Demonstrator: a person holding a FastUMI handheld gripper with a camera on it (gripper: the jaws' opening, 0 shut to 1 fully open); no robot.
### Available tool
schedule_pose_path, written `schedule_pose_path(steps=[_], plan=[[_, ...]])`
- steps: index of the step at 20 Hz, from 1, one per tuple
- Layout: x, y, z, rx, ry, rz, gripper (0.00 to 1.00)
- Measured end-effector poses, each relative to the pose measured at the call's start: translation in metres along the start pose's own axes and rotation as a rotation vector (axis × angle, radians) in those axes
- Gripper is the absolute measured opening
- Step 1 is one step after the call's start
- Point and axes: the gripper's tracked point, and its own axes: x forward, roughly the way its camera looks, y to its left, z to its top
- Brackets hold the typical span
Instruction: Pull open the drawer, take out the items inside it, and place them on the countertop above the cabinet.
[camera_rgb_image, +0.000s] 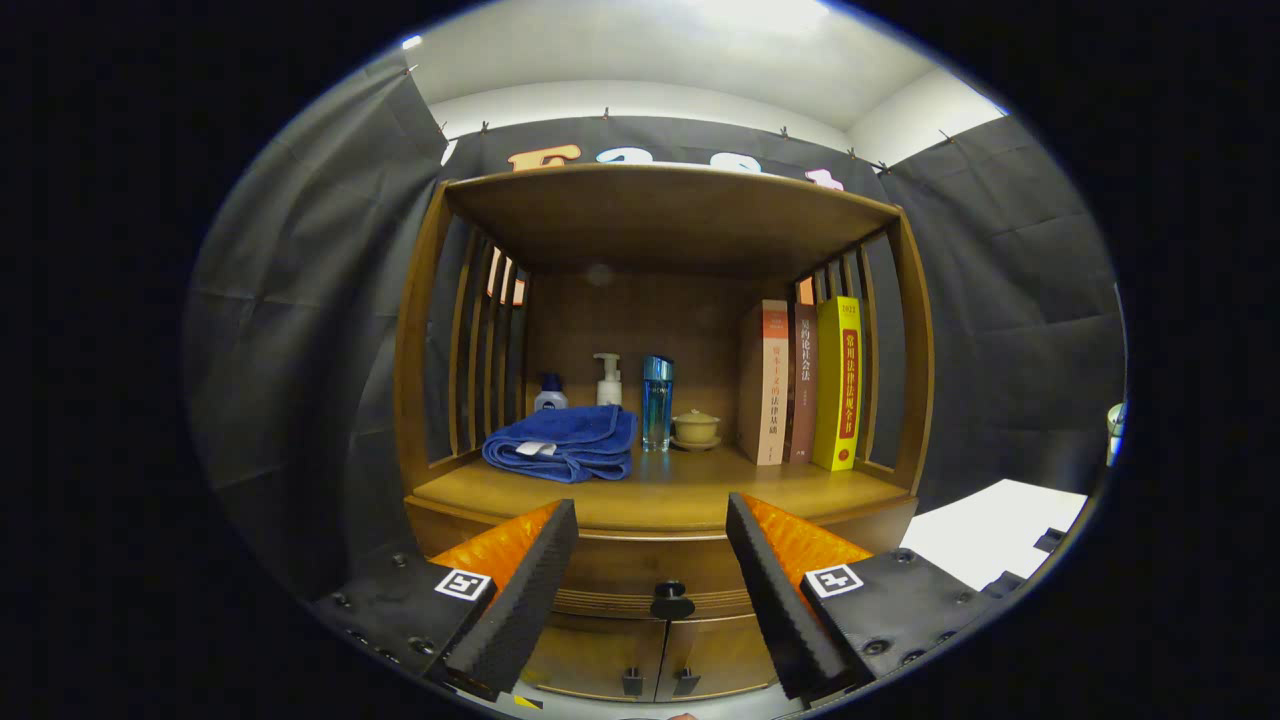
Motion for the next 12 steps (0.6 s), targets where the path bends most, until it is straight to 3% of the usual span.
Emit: schedule_pose_path(steps=[12], plan=[[0.034, -0.008, -0.129, 0.047, 0.150, -0.019, 0.99]])
